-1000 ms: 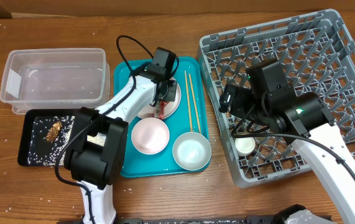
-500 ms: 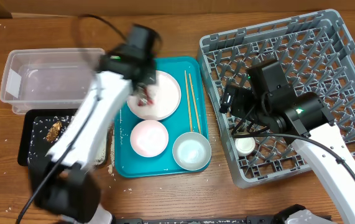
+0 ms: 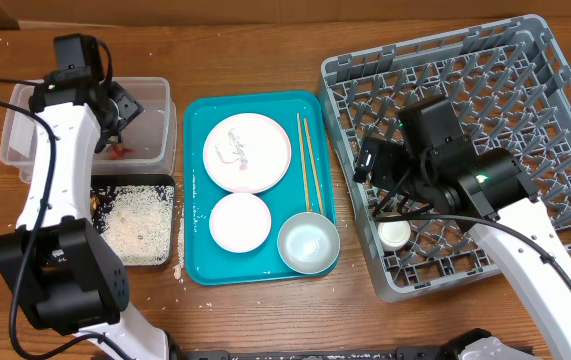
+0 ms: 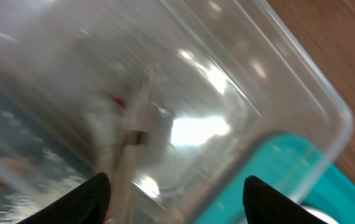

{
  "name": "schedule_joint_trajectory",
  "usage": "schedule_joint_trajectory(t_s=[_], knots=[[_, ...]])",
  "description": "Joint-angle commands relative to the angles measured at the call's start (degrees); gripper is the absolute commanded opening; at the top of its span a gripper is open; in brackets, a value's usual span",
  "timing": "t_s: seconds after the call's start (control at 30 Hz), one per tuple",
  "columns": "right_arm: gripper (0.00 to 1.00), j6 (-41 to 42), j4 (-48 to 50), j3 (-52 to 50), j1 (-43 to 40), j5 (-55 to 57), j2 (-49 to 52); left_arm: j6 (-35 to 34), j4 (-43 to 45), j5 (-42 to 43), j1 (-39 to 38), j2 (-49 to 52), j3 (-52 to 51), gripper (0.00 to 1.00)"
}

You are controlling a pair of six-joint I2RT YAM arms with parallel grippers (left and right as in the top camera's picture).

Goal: Sort waste into correct bins and load items into the dishwasher
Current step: 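Pick the red snack wrapper off the white plate, drop in clear bin, then pick the tissue off the white plate and drop it in the clear bin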

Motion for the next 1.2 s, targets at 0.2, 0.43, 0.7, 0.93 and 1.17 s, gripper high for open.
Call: schedule_joint_trajectory(t_s=[0.2, 0.43, 0.7, 0.93, 1.17], knots=[[1.00, -0.35, 0.50, 1.05, -0.04, 0.11, -0.24, 20.44, -1.84, 12.37, -11.04, -1.22, 3.80, 0.70], [1.00, -0.35, 0.22, 1.05, -0.04, 0.11, -0.24, 22.62, -0.33, -4.31, -25.07, 7.02, 2.95, 0.88], [1.00, -0.37, -0.24, 1.05, -0.04, 0.11, -0.24, 19.28, -0.09, -4.63, -27.12, 16.22, 2.95, 0.79], [1.00, -0.37, -0.17, 1.05, -0.04, 0.11, -0.24, 18.53, -5.20, 1.57, -26.69, 13.97, 5.55, 0.04], [1.00, -0.35, -0.59, 1.05, -0.04, 0.11, -0.24, 17.38, -14.38, -0.74, -23.89, 5.29, 17.27, 0.04]])
